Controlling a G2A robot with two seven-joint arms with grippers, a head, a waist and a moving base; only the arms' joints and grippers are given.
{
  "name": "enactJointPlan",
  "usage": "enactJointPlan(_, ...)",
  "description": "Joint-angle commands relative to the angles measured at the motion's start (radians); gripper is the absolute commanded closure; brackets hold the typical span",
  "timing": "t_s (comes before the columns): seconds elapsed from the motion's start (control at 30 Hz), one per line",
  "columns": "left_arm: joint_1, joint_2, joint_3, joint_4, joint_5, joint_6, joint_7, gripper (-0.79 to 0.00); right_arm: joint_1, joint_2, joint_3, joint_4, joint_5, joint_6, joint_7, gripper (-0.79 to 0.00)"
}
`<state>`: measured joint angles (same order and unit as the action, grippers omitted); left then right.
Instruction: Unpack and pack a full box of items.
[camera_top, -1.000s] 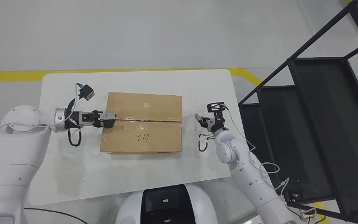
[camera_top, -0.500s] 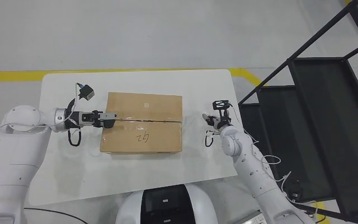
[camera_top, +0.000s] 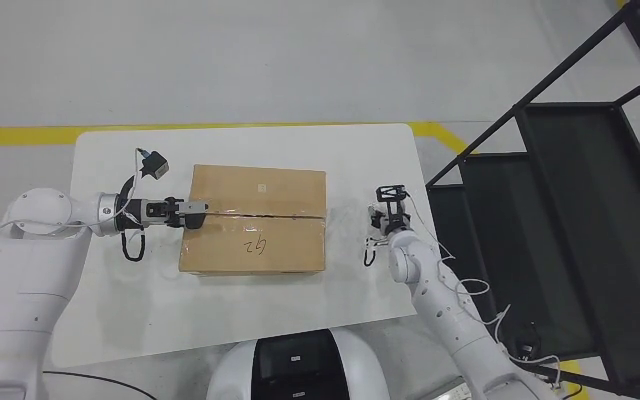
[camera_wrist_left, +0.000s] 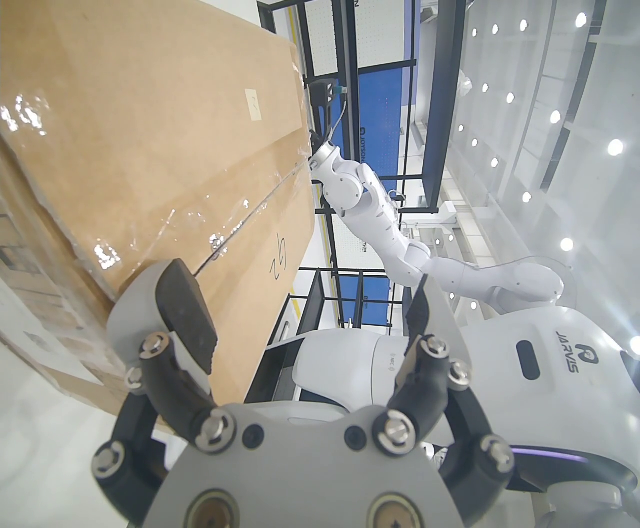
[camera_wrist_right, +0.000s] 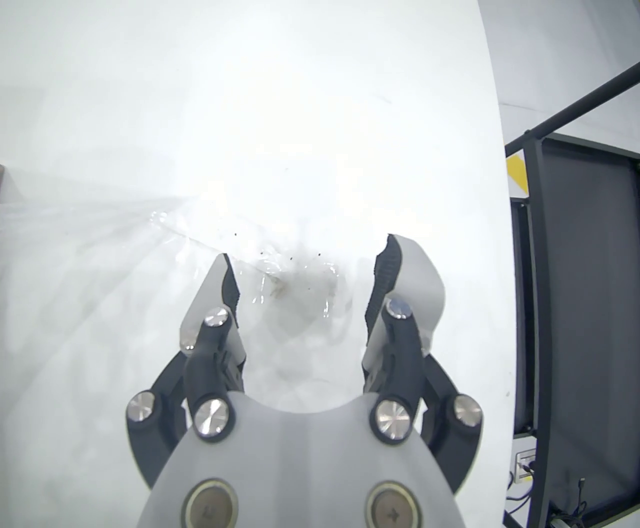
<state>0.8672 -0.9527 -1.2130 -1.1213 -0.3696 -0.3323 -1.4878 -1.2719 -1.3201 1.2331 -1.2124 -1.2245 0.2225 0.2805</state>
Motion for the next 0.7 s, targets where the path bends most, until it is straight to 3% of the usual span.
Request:
enactJointPlan(0.0,0.0,0.0,0.0,0.0,0.0,0.0,0.0,-0.785,0.003,-0.002,-0.003,0.007,-0.005,0.005,0.004,-0.779)
enactJointPlan(0.07,0.0,0.0,0.0,0.0,0.0,0.0,0.0,-0.785,0.011,-0.005,-0.006,0.019,0.003,0.008,0.011,-0.77)
enactJointPlan(0.1,0.0,0.0,0.0,0.0,0.0,0.0,0.0,-0.785,0.016,-0.006,-0.009,0.026,0.004,0.007,0.015,-0.717)
enactJointPlan(0.13,0.0,0.0,0.0,0.0,0.0,0.0,0.0,-0.785,0.02,-0.007,-0.012,0.031,0.01,0.005,0.02,-0.628)
enactJointPlan(0.17,0.0,0.0,0.0,0.0,0.0,0.0,0.0,-0.785,0.024,-0.009,-0.014,0.037,0.011,0.005,0.021,-0.443)
enactJointPlan(0.27,0.0,0.0,0.0,0.0,0.0,0.0,0.0,-0.785,0.031,-0.012,-0.022,0.05,0.009,0.007,0.022,-0.219)
enactJointPlan(0.3,0.0,0.0,0.0,0.0,0.0,0.0,0.0,-0.785,0.032,-0.013,-0.024,0.053,0.007,0.008,0.021,-0.037)
enactJointPlan(0.33,0.0,0.0,0.0,0.0,0.0,0.0,0.0,-0.785,0.033,-0.014,-0.024,0.055,0.011,0.01,0.021,0.0)
enactJointPlan(0.67,0.0,0.0,0.0,0.0,0.0,0.0,0.0,-0.785,0.012,-0.015,-0.001,0.02,0.017,0.029,-0.001,0.0)
